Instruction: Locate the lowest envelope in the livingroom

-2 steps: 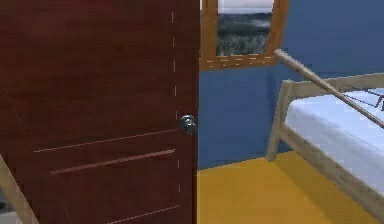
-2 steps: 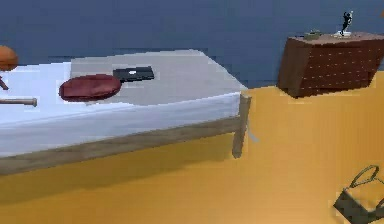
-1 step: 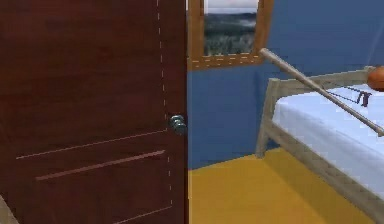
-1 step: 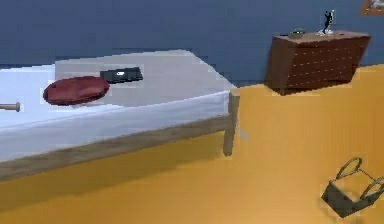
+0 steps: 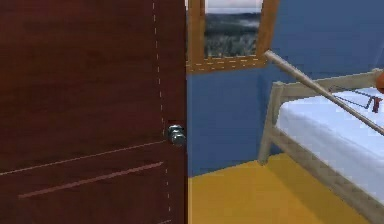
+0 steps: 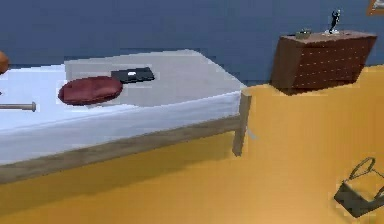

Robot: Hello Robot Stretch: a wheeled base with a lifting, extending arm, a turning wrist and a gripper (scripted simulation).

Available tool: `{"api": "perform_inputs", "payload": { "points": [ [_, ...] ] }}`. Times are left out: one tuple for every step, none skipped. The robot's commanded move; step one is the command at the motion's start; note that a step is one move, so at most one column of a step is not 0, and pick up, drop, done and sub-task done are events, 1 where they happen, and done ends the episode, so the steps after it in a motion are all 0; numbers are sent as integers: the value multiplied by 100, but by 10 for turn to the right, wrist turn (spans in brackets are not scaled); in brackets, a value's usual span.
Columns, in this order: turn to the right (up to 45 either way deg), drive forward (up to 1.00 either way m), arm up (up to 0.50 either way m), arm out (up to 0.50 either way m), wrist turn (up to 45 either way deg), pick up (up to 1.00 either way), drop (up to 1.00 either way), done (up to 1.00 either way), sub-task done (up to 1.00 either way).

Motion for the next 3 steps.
{"api": "perform_inputs", "payload": {
  "points": [
    [-450,0,0,0,0,0,0,0,0],
    [-450,0,0,0,0,0,0,0,0],
    [-90,0,0,0,0,0,0,0,0]
  ]
}}
